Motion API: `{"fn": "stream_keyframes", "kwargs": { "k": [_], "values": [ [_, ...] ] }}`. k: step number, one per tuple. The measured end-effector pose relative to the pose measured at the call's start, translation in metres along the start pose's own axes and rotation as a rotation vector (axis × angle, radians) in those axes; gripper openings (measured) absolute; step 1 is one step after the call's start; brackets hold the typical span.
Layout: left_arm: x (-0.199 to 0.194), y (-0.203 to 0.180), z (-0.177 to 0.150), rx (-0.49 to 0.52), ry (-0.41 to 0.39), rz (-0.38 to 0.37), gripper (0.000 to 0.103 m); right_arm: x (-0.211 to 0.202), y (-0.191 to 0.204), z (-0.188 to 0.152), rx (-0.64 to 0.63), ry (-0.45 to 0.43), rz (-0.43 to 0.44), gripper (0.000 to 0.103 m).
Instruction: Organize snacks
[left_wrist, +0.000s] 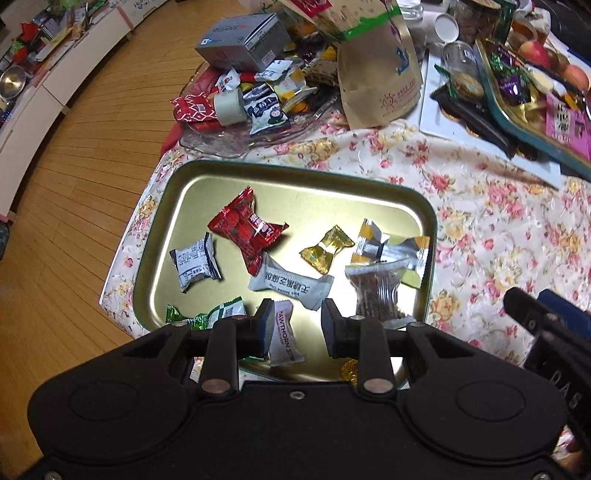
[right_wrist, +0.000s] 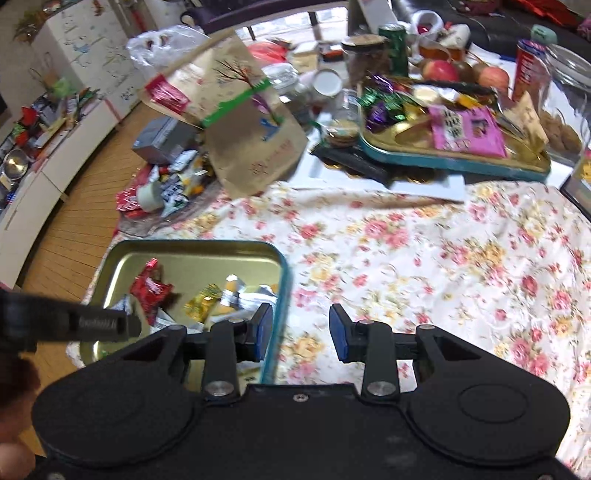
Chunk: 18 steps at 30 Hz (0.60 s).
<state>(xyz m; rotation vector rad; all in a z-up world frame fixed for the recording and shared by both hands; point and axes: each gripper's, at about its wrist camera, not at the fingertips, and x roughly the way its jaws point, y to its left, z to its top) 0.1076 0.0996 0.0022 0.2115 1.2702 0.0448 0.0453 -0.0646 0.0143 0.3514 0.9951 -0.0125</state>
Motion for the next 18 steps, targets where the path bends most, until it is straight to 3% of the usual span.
{"fn": "stream_keyframes", "kwargs": {
  "k": [18],
  "values": [
    [0.009,-0.014,-0.021,0.079,0.004,-0.047,0.038,0.014,-0.013,-0.005,0.014,0.055,-0.034,0.036]
  ]
}}
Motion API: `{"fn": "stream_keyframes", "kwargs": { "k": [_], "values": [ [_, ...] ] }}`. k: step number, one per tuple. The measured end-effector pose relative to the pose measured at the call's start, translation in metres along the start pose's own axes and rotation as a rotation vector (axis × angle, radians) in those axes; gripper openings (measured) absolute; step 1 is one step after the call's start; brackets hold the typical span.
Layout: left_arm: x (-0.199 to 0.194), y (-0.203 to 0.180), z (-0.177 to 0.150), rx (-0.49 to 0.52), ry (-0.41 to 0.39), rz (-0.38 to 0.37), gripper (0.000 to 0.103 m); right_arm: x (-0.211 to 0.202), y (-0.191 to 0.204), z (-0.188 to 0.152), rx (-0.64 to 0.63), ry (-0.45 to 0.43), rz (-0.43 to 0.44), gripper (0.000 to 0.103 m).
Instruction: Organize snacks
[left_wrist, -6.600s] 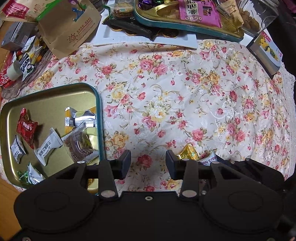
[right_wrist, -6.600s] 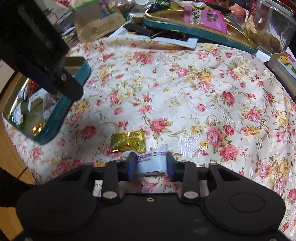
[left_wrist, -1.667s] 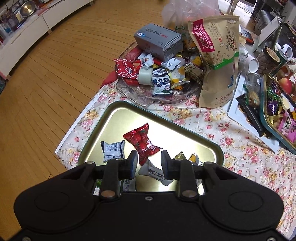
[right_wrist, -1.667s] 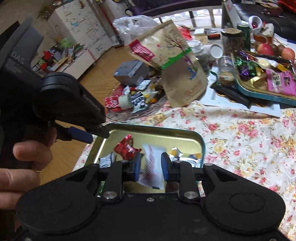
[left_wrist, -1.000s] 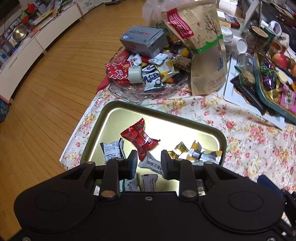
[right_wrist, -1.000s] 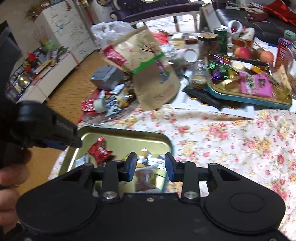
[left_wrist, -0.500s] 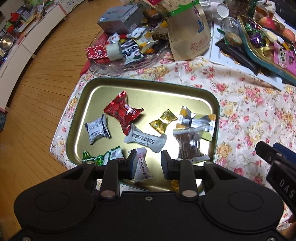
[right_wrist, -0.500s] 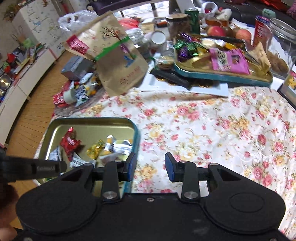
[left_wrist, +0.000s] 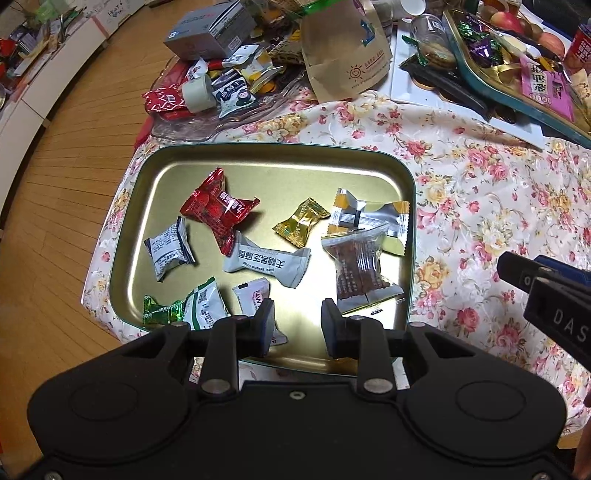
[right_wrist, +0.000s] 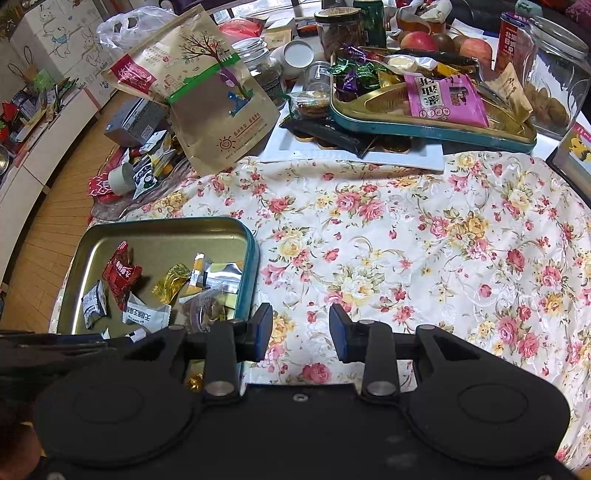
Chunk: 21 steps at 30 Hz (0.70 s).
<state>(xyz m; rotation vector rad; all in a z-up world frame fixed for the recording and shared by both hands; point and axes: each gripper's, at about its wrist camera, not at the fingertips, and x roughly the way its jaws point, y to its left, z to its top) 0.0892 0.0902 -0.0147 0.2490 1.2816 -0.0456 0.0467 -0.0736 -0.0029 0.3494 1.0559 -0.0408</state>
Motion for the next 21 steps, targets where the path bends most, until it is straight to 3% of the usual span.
{"fn": "stream_keyframes", "kwargs": {
  "k": [8,14,21],
  "values": [
    [-0.001,-0.011,-0.007,0.030,-0.012,-0.002,0.038,-0.001,-0.010,-0.004,0.017,0.003,-0.024,0.036],
    [-0.004,-0.018,-0.013,0.052,-0.065,0.067,0.038,-0.001,-0.011,-0.003,0.026,0.007,-0.018,0.036],
    [-0.004,-0.016,-0.014,0.044,-0.065,0.061,0.038,0.000,-0.004,-0.004,0.001,0.011,-0.014,0.036]
  ]
}}
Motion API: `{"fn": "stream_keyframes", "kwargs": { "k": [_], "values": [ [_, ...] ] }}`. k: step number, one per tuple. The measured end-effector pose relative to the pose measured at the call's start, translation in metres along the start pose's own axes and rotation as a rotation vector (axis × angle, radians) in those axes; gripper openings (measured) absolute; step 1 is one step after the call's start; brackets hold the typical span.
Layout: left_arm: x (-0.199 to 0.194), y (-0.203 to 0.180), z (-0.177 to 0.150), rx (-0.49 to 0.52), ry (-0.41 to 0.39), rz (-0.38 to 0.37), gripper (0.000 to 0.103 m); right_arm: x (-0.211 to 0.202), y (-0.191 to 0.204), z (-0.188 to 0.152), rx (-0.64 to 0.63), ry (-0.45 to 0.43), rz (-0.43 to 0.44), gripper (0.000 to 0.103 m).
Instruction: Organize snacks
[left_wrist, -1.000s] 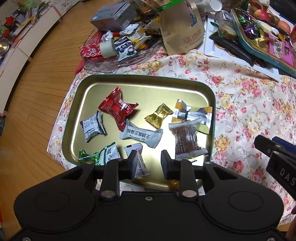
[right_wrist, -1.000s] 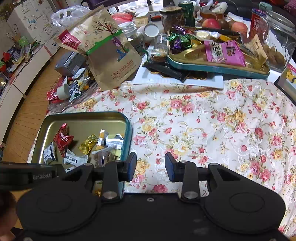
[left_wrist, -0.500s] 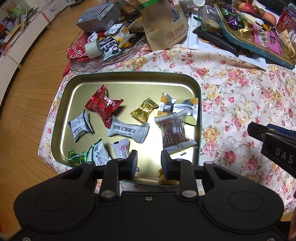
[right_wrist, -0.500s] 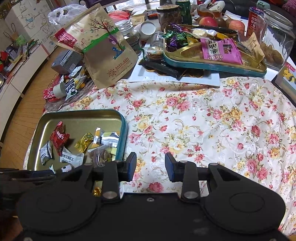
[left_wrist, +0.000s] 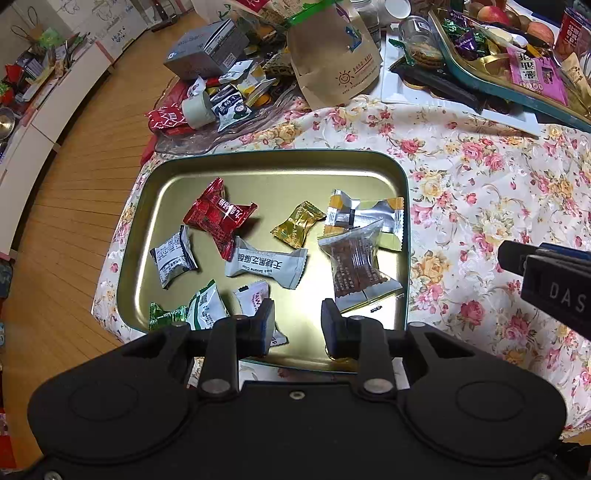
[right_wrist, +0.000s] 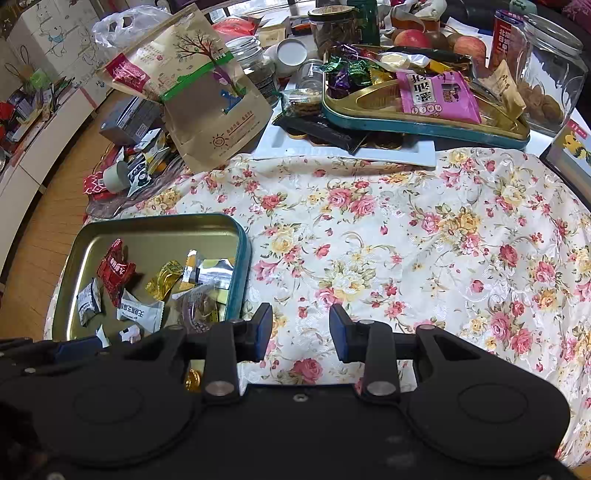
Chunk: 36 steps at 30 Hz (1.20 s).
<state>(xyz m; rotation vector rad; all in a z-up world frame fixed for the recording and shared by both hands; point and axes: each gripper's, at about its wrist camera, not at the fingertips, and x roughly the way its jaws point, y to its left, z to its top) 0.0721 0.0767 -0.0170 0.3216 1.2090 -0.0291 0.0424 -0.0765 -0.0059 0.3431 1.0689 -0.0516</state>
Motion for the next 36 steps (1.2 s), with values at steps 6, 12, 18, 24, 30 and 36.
{"fn": "stream_keyframes", "kwargs": {
  "k": [6,12,18,24,30,36],
  "values": [
    [-0.0002,0.0002,-0.0002,-0.001,-0.001,-0.001,0.038,0.0023,0.0004,-0.0026,-0.009,0.011,-0.004,0.036],
    [0.0009,0.0001,-0.0005,-0.003,0.008,-0.005,0.038,0.0011,0.0002,-0.0020,-0.009,0.008,-0.001,0.036],
    [0.0022,0.0003,-0.0011,-0.002,0.016,-0.008,0.038,0.0027,0.0013,-0.0021,-0.015,0.015,-0.004,0.036],
    [0.0033,0.0013,-0.0016,-0.008,0.017,-0.002,0.038,0.0060,0.0015,-0.0028,-0.014,0.032,-0.010,0.036],
    [0.0036,0.0000,-0.0016,-0.003,0.015,0.005,0.038,0.0048,0.0009,-0.0021,-0.018,0.031,-0.010,0.036],
    [0.0041,-0.0028,-0.0017,0.002,0.017,0.011,0.038,0.0039,-0.0001,-0.0016,-0.017,0.030,-0.010,0.036]
  ]
}}
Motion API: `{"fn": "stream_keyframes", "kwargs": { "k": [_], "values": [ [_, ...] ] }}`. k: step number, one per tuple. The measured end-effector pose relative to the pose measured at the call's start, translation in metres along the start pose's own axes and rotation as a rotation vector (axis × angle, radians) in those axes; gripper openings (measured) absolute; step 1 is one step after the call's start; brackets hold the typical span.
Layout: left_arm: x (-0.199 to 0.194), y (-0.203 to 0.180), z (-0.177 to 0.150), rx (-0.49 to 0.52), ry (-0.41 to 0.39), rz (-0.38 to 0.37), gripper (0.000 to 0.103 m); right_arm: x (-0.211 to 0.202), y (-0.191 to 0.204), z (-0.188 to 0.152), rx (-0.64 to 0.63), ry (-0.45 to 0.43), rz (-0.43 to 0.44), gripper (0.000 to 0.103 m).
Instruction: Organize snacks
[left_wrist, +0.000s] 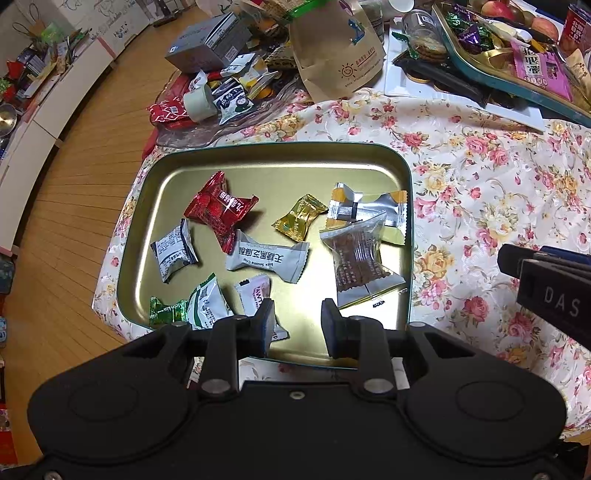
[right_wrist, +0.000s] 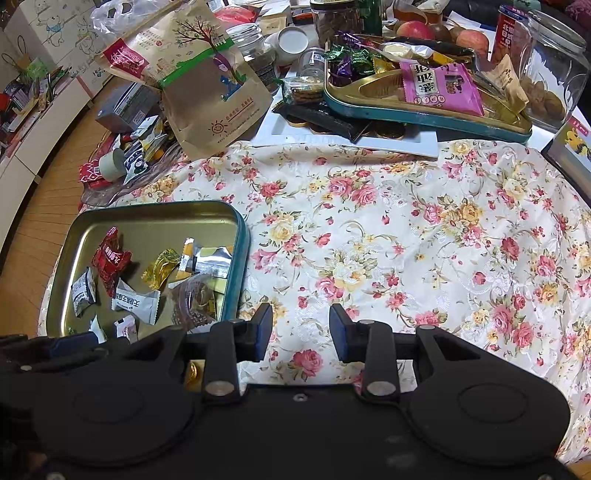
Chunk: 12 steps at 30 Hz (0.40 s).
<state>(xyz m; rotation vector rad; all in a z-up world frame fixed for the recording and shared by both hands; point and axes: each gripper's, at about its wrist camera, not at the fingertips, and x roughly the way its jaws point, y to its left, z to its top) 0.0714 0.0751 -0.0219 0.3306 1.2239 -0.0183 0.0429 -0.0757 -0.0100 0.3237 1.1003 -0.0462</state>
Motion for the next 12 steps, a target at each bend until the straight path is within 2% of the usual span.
{"fn": "stream_keyframes", "kwargs": {
  "k": [12],
  "values": [
    [-0.0012,-0.0006,0.0006,-0.006,-0.004,0.006,0.038,-0.0005,-0.0014,0.0003,0.008,0.001,-0.005,0.036]
  ]
}}
